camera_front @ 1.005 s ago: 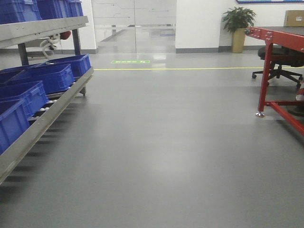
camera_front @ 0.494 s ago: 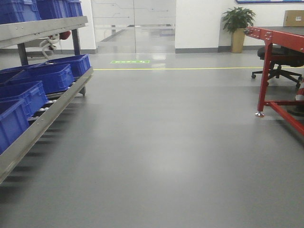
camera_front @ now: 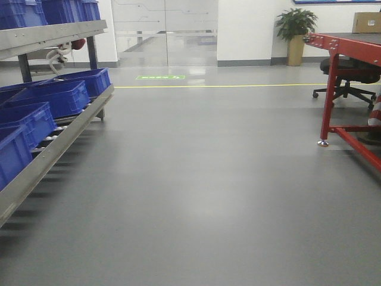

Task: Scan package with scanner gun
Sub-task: 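Drive the base forward along the aisle toward the red table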

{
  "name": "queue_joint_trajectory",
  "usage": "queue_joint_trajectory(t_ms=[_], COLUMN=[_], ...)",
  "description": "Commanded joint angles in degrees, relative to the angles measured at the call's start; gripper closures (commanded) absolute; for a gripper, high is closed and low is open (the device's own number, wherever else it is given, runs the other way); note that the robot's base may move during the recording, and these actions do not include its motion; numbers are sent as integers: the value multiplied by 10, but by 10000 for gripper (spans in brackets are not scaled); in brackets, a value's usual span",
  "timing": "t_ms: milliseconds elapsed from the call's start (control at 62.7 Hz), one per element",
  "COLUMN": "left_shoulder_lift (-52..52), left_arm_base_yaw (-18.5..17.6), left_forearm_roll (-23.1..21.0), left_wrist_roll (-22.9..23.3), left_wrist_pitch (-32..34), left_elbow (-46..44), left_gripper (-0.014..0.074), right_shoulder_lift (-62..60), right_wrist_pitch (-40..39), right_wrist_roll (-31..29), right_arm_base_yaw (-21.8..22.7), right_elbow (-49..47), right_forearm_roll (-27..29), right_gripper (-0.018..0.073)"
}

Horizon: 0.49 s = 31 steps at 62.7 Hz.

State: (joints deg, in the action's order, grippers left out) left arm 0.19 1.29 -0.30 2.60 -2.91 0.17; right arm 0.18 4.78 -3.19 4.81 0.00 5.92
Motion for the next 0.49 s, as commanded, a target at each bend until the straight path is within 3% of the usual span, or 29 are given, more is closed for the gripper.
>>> queue_joint_trajectory(t_ms=[0, 479], left_shoulder_lift=[-2, -2], left_arm_base_yaw=[-3, -3], left_forearm_roll=[-1, -1], left_wrist_roll=[-3, -3], left_wrist_pitch=[9, 9], left_elbow=[-2, -2], left_gripper=[707, 707], right_shoulder_lift=[-2, -2], right_wrist_pitch=[-9, -9], right_wrist_roll=[-2, -2], right_arm_base_yaw=[1, 1], right_elbow=[0, 0], right_forearm_roll=[-1, -1], right_gripper=[727, 727])
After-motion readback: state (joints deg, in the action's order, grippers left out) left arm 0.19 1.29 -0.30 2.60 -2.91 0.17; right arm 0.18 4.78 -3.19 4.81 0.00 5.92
